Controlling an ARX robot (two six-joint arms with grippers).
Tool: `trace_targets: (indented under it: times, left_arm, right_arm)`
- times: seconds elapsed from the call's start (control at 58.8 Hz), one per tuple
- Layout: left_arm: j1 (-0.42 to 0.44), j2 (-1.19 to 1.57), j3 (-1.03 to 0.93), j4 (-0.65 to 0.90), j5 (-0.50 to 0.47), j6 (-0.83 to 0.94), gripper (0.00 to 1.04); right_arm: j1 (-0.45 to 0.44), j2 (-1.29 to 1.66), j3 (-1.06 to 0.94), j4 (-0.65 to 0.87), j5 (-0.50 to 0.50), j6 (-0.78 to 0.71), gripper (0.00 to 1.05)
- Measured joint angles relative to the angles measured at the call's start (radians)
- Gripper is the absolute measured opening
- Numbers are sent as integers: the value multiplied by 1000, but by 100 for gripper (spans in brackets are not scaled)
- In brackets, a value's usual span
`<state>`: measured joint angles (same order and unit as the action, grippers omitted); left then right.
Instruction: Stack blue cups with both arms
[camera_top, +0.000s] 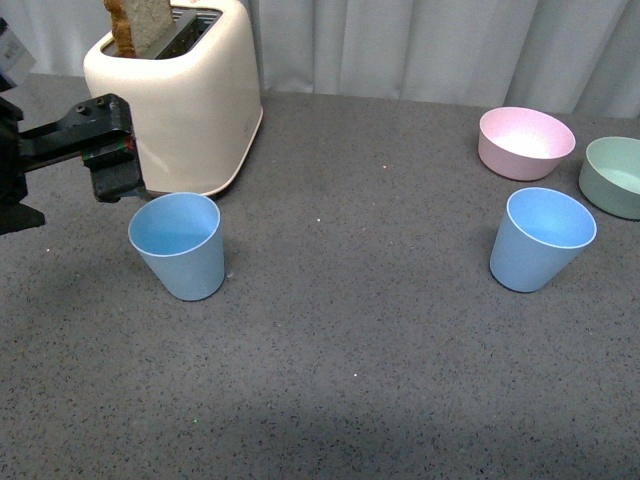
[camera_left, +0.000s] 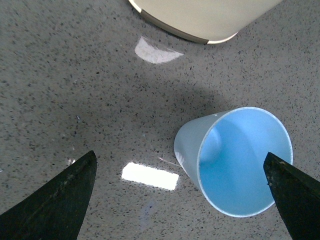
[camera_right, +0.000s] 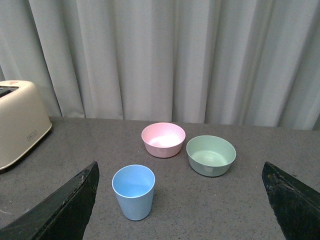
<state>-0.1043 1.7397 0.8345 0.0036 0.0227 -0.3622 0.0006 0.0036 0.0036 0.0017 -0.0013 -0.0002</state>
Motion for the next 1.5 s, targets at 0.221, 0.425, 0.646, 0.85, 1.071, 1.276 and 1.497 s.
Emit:
trace_targets:
  times: [0.221, 0.425, 0.646, 0.85, 1.071, 1.276, 1.497]
  left_arm:
    - [-16, 109, 111, -92, 12, -17, 98]
    - [-23, 190, 160, -150, 23, -22, 98]
    - [-32, 212, 191, -183, 26, -27, 71]
    - [-42, 212, 203, -201, 28, -27, 38]
    - [-57, 206, 208, -246, 27, -23, 6]
    - [-131, 204, 276, -299, 13, -22, 4]
    - [-288, 330, 477, -364, -34, -45, 4]
  right_arm:
    - [0, 0, 0, 0, 0, 0, 95]
    - [0, 0, 0, 0, 0, 0, 95]
    - [0, 0, 0, 0, 0, 0, 95]
    - [0, 0, 0, 0, 0, 0, 95]
    - [0, 0, 0, 0, 0, 0, 95]
    - [0, 0, 0, 0, 0, 0, 95]
    - [0, 0, 0, 0, 0, 0, 95]
